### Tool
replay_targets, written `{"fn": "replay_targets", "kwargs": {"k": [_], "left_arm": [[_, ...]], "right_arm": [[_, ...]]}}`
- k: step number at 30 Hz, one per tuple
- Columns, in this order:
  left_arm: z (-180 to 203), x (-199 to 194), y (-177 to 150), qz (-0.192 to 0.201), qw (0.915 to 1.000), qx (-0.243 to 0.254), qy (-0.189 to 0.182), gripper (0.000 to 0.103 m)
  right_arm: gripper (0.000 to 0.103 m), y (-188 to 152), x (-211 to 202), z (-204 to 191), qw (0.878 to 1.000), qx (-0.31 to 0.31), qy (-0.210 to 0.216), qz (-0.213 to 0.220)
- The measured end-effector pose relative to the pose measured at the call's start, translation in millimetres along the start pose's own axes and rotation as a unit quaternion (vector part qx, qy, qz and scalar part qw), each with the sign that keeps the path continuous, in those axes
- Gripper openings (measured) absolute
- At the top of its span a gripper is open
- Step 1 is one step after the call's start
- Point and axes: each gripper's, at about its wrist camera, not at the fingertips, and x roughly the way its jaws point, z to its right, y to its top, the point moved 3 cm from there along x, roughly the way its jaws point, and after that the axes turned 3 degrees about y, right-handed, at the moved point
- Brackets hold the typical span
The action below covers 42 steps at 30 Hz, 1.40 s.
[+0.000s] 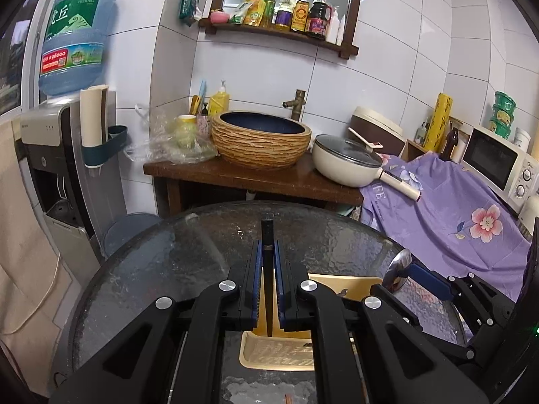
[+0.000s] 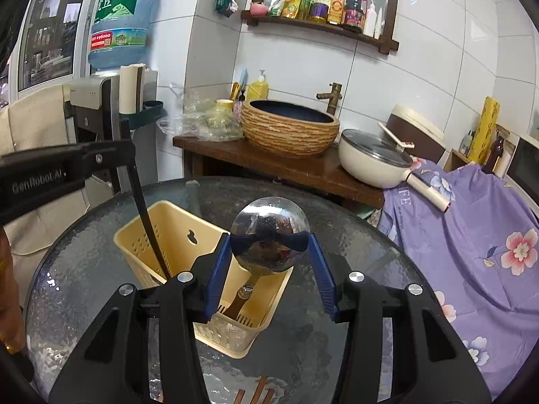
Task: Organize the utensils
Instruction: 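Lower the ladle into the cream holder and open the right tool while the left releases the chopstick there, then move both open tools back down to the chopsticks on the table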
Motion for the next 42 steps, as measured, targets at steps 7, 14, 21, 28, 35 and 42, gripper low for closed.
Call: {"fn": "replay_targets", "kwargs": {"k": [7,14,21,28,35,42], "left_arm": [[3,-1,0,-0.003,1.0000,0.008,0.001,0.007],[2,-2,1,-0.008,0.9999,0.008,0.005,0.025],[-2,-26,1,0.012,0.9999,0.009,0.006,0.066],[-17,-60,-44,0.001,0.9982,0.041,0.043,0.097],[-48,-68,-118,-0.050,0.9937,0.062,0.079,0.096],[-82,-51,-178,-0.154,0.9860,0.028,0.058,0.055]], "right_arm": [[0.048,-6,6,1,1.000,0.004,0.003,-0.006],[0.070,-3,0,1,1.000,-0.008,-0.005,0.012],[0.072,-5,-16,1,0.999,-0.018,-0.016,0.028],[0.074,-36,-55,9,0.999,0.022,0.007,0.026],[0.074,-109,-71,11,0.998,0.050,0.016,-0.032],[0.070,-170,-63,14,0.992,0.077,0.028,-0.095]]}}
